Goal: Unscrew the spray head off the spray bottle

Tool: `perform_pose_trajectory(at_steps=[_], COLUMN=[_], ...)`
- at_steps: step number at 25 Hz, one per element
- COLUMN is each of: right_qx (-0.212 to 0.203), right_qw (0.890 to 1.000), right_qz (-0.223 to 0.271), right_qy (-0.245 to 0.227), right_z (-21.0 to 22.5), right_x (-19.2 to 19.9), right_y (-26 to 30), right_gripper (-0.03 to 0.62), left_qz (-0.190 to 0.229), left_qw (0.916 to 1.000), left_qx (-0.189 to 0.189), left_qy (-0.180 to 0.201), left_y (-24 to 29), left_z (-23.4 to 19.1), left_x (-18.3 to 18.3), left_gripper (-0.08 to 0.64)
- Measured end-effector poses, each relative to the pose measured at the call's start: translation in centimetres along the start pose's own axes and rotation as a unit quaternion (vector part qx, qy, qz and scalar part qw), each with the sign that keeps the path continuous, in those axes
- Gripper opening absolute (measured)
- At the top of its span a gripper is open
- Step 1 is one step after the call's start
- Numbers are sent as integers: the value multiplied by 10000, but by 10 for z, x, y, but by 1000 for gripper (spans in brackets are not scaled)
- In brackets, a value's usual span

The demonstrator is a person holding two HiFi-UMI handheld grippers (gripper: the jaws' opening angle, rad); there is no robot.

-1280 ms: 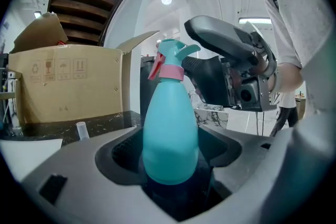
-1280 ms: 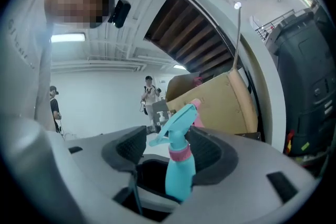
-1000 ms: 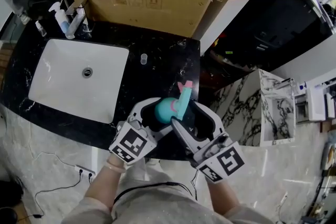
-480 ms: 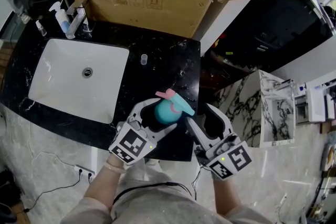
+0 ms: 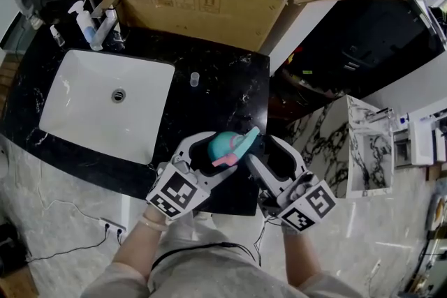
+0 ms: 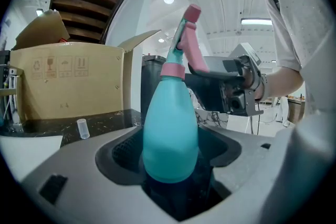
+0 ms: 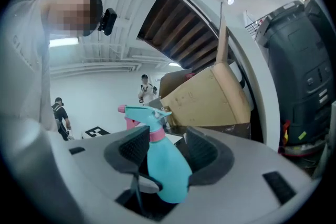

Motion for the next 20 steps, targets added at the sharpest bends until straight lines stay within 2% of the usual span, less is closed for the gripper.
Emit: perform_pose_trajectory(at_steps=[5, 9, 13, 20], right_qx=[-201, -460, -243, 322], right_qw=[9995, 9988, 9997, 9993], right_qz=[195, -76, -61, 67], right_qy=[142, 122, 64, 190], right_z=[-12, -24, -40, -41], right_x=[0, 13, 19, 26], right_y=[-9, -16, 0, 17], right_gripper=[225, 261, 311, 295], left_qz=[-12, -29, -36, -43], left_qw=[10000, 10000, 10000, 10000], left_qx=[-11, -14, -27, -55], left_qy=[-15, -27, -28, -51], left_y=[1, 0, 0, -1], left_z=[0, 0, 0, 1], left_x=[0, 0, 1, 1], left_gripper=[333, 333, 333, 331])
Point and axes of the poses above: the fingertips, and each gripper's own axes: y forward along the fingers, z to its right, x out of its underside, the point moved 5 cm from there along -y, backward along the fingers, and after that the axes turned 13 degrees about y, right-handed, at the moved point
